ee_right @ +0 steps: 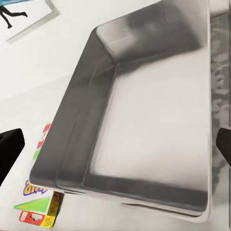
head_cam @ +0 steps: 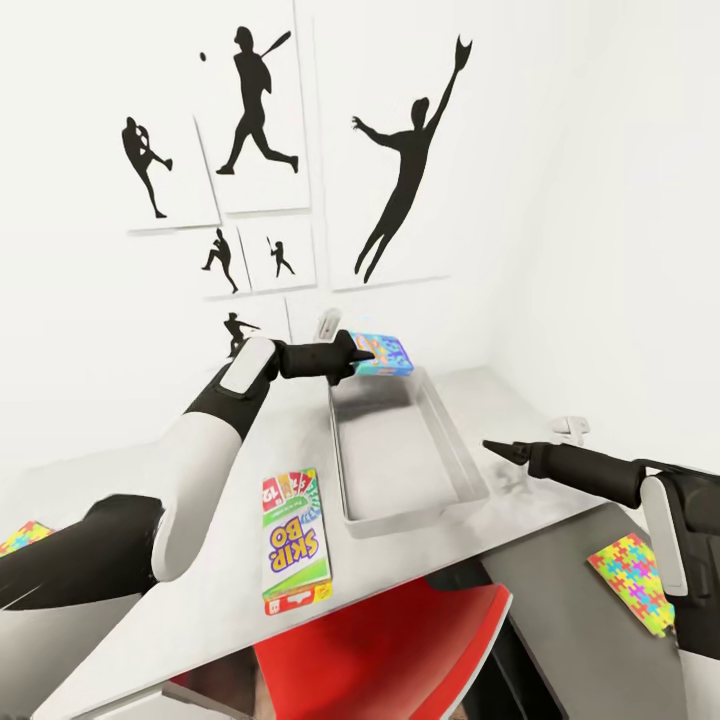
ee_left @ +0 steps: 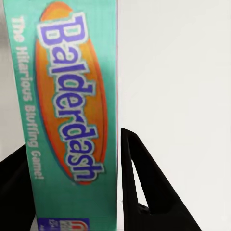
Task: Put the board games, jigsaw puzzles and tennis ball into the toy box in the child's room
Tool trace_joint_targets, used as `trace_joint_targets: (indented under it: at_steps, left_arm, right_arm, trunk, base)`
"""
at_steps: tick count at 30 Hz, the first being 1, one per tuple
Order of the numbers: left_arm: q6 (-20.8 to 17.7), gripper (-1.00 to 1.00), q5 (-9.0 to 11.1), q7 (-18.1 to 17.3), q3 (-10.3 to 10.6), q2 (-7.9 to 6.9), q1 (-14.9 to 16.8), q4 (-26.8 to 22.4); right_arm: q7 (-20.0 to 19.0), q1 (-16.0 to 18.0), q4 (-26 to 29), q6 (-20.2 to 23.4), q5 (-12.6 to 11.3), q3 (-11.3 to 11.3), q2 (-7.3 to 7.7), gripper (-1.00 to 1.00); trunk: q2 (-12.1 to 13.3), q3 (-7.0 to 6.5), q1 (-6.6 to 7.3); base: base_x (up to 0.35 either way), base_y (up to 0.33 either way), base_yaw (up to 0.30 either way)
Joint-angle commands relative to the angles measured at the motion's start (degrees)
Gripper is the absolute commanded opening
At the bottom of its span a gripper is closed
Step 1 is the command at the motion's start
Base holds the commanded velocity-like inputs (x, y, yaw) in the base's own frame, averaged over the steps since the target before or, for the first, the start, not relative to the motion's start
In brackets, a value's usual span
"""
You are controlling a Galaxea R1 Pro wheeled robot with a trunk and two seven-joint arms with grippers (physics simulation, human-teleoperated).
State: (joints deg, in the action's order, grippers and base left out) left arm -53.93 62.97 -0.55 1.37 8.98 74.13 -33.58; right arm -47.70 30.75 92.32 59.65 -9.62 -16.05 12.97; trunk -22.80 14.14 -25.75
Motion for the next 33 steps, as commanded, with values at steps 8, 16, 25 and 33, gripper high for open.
trace_joint_targets:
  at_steps: [8,16,25,33]
  left_arm:
    - [-0.12,-1.00,-0.09,0.01,0.18,-0.03,1.80,4.98]
    - [-0.13,-1.00,-0.31,0.01,0.20,-0.09,2.00,5.55]
    - [-0.11,-1.00,-0.46,-0.03,0.20,-0.44,1.82,6.21]
    - [-0.06,-1.00,-0.65,0.06,0.28,-0.54,1.98,6.31]
  right_arm:
    - [-0.24,0.10,0.02,0.35,-0.60,-0.41,2.40,1.00]
    - [-0.28,0.12,0.00,0.35,-0.72,-0.48,3.03,1.00]
    - [-0.29,0.16,0.04,0.35,-0.74,-0.48,3.17,1.00]
    - [-0.29,0.19,0.06,0.35,-0.75,-0.47,3.20,1.00]
  trunk:
    - [-0.12,0.79,-0.03]
    - [-0.12,1.53,-0.03]
    - [-0.12,2.36,-0.03]
    - [-0.12,3.11,-0.03]
  base:
    - [0.000,0.000,0.000]
    - [0.000,0.000,0.000]
    - [0.000,0.000,0.000]
    - [0.000,0.000,0.000]
